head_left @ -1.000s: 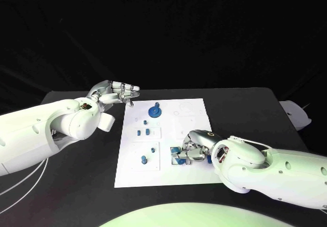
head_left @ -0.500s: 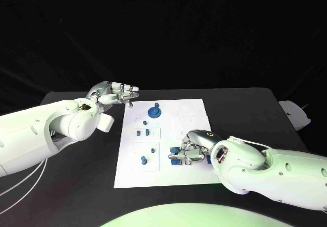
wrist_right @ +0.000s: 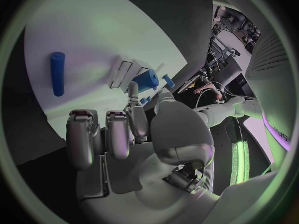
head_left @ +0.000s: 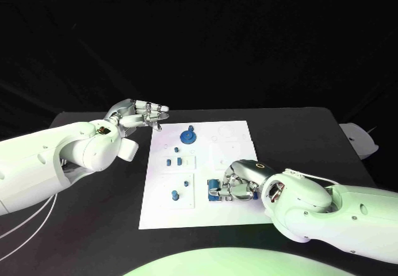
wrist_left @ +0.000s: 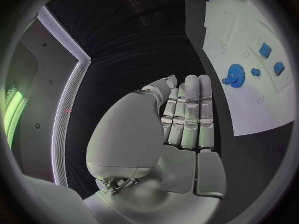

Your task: Assemble the parts on the task board

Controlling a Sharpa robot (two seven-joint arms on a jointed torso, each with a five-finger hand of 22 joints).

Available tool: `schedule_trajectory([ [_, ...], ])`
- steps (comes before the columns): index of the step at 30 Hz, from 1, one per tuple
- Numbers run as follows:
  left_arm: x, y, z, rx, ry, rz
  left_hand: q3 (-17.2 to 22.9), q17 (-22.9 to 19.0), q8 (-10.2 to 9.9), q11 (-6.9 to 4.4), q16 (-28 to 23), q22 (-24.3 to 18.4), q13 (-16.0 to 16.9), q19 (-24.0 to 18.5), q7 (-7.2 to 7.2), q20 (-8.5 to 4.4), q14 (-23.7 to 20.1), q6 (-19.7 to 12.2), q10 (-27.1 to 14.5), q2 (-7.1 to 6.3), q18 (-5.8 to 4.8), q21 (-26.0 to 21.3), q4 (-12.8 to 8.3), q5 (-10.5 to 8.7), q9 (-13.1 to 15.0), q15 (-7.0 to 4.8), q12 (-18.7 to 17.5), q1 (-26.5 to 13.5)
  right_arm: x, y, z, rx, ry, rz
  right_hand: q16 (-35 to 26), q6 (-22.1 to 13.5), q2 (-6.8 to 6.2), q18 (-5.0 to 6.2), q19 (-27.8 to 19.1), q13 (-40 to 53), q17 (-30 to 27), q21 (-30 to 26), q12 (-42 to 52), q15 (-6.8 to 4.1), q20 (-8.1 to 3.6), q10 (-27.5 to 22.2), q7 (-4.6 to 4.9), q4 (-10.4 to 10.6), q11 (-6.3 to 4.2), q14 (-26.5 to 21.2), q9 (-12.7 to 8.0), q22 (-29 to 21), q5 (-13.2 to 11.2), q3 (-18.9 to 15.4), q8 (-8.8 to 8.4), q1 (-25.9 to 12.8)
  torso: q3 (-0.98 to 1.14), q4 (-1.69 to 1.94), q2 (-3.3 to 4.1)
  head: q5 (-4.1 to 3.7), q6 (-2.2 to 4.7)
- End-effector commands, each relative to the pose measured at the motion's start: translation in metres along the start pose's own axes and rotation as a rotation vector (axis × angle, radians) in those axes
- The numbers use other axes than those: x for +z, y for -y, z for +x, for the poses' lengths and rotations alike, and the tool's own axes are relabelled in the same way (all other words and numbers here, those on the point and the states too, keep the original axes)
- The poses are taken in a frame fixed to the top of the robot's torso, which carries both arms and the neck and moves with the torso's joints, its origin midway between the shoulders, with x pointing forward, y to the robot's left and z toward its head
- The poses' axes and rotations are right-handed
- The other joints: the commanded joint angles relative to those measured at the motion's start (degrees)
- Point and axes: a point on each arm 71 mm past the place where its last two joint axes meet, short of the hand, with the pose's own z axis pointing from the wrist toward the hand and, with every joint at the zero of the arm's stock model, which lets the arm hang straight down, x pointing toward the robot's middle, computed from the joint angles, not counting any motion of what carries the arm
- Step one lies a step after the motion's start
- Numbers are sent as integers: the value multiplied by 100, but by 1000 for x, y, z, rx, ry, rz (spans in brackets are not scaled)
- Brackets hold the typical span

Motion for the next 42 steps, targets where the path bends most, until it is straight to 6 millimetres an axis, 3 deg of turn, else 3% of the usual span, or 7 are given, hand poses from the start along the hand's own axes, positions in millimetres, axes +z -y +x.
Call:
schedule_trajectory([
  [1,0,1,3,-1,-21,5,-36,-9,10,1,-4,-8,6,-12,4,36,-23,-28,-53,6,77,-14,-1,-6,-4,11,33,-53,-1,0,1,-23,-11,-5,35,-27,19,-115,430,115,718,30,10,-34,-39,35,-17,-20,-2,449,12,1381,204,21,28,157,-5,-2,-1,-1,-3],
  [5,0,1,3,-1,-21,5,-36,-9,11,3,-3,-10,6,-11,5,37,-24,-32,-60,15,77,-17,3,-3,-4,12,38,-55,1,3,1,-29,-15,5,41,-32,102,-116,432,131,729,35,13,-41,-44,43,-26,-78,-11,451,22,1382,344,92,26,442,-1,6,0,-9,2],
  [9,0,1,3,-1,-21,5,-36,-9,11,3,-3,-10,6,-11,5,37,-24,-32,-60,15,77,-17,3,-3,-4,12,38,-55,3,4,2,-33,-18,7,36,-42,83,-114,428,132,721,28,-1,-43,-47,41,-25,-103,-12,449,26,1380,544,95,16,615,-3,15,5,-12,-8],
  [17,0,1,2,-1,-19,4,-36,-9,11,3,-3,-10,6,-11,5,37,-24,-32,-60,15,77,-17,3,-3,-4,12,38,-55,6,5,2,-46,-15,12,37,-39,150,-115,429,149,726,32,0,-48,-51,48,-32,-151,-19,449,30,1381,570,157,5,872,-5,5,1,-9,-14],
  [19,0,1,2,-1,-19,4,-34,-10,12,2,-3,-12,6,-11,5,38,-25,-34,-64,20,78,-18,3,-2,-4,12,42,-51,6,5,2,-48,-15,12,36,-39,176,-114,428,150,724,30,-6,-51,-55,47,-35,-190,-22,449,31,1380,445,190,1,993,-7,6,1,-13,-19],
  [24,0,1,2,0,-17,3,-32,-10,14,3,-2,-13,7,-10,5,39,-25,-34,-67,30,78,-20,7,-1,-3,13,46,-54,5,4,2,-49,-15,8,30,-41,223,-112,423,157,717,22,-24,-52,-58,47,-33,-267,-23,447,35,1378,-278,274,-14,1287,1,4,2,-14,-18],
  [42,-1,1,1,0,-18,3,-30,-11,16,3,-1,-15,8,-10,5,40,-27,-35,-72,39,78,-23,11,1,-3,14,52,-55,-2,-1,2,-29,-30,-16,34,-24,51,-116,428,187,727,37,-8,-37,-46,61,-13,-197,-4,449,44,1382,-460,188,-17,1236,2,4,5,-8,-51],
])
